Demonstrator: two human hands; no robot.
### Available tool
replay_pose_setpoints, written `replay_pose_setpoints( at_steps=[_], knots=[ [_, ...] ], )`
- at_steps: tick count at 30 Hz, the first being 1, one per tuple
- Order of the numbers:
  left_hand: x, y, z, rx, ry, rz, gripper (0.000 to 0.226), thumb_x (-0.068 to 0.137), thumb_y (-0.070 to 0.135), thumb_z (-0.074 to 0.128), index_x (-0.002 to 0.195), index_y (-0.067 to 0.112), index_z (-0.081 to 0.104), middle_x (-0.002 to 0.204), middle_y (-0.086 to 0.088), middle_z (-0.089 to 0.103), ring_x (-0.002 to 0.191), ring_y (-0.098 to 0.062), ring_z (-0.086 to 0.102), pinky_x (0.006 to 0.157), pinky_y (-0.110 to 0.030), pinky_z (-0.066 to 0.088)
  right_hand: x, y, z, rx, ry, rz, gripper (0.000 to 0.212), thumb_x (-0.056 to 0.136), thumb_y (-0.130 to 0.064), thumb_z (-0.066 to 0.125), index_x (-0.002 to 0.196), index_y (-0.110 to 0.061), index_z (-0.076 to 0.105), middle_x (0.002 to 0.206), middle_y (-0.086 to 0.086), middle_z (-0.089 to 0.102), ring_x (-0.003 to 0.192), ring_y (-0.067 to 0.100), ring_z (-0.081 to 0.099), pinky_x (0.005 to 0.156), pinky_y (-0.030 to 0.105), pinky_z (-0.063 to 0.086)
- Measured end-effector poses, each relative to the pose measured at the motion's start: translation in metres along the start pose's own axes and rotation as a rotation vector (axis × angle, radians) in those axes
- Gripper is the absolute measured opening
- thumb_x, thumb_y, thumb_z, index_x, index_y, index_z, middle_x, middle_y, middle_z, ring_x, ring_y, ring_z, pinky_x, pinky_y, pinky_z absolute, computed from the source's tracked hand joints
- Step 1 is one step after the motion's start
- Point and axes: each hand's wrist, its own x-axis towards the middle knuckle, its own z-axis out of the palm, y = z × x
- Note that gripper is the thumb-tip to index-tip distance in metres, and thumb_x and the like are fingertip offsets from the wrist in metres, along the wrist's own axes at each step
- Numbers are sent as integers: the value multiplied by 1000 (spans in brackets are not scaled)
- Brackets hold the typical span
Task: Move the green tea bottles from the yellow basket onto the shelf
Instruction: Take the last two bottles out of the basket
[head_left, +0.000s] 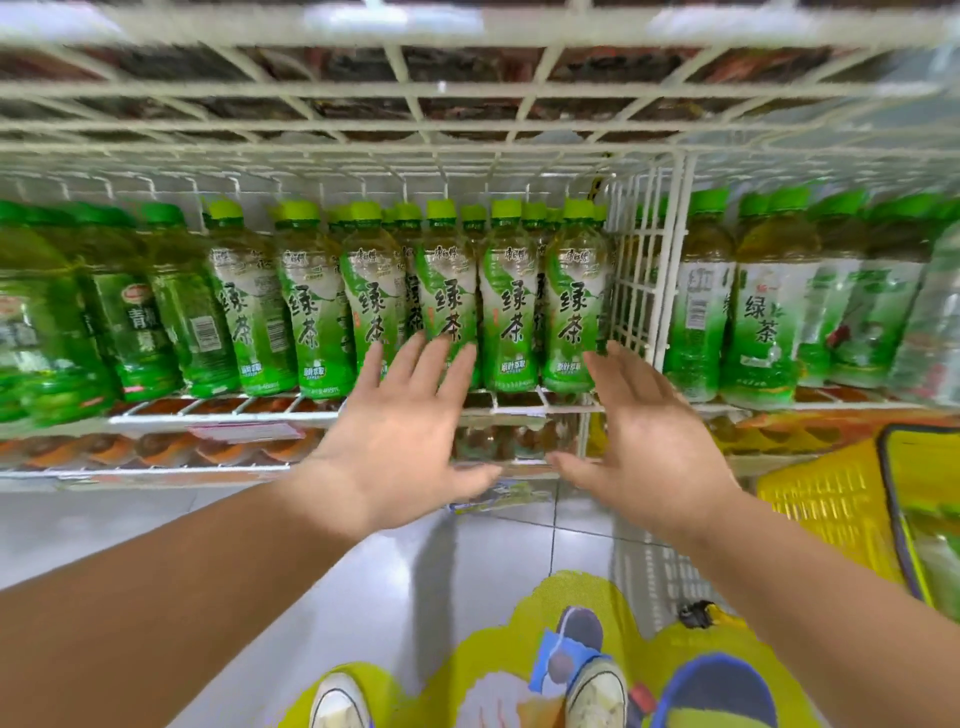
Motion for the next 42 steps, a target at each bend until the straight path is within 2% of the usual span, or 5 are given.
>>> replay_pose_setpoints(
  at_steps=[5, 11, 24, 30, 42],
  knots=[
    [-44, -12, -37, 107, -38, 62, 119, 67, 89, 12, 158, 13, 9, 164, -17, 16, 152, -35, 12, 118, -62, 17, -44, -23, -25, -72, 28, 23, 106, 75, -69, 67, 157, -26, 14, 162, 12, 17, 147, 32, 21, 119, 48, 23],
    [-97, -16, -107, 233, -14, 216, 114, 76, 88, 16, 159, 13, 2, 165, -16, 14, 152, -35, 10, 117, -63, 13, -114, -61, -74, -76, 89, 122, 116, 74, -70, 67, 158, -23, 3, 166, 12, 7, 152, 31, 10, 121, 51, 17],
    [-185, 36, -263, 234, 122, 403, 107, 82, 84, 28, 160, 14, 6, 166, -17, 14, 153, -35, 9, 119, -63, 11, -273, -106, -209, -70, 260, 325, 112, 71, -74, 58, 159, -17, 16, 165, 12, 14, 151, 33, 14, 119, 56, 19],
    [-205, 80, -312, 174, 231, 458, 102, 80, 81, 30, 155, 12, 31, 158, -19, 33, 148, -37, 26, 116, -64, 22, -328, -82, -238, -144, 249, 364, 109, 75, -78, 50, 159, -16, 18, 165, 12, 13, 152, 33, 11, 119, 57, 19],
    [-203, 272, -372, 186, 330, 576, 101, 83, 80, 18, 160, 17, 3, 167, -14, 6, 154, -33, 2, 121, -59, 6, -433, 52, -309, -222, 311, 414, 110, 74, -79, 49, 159, -16, 17, 164, 13, 18, 152, 33, 14, 120, 56, 19]
  ],
)
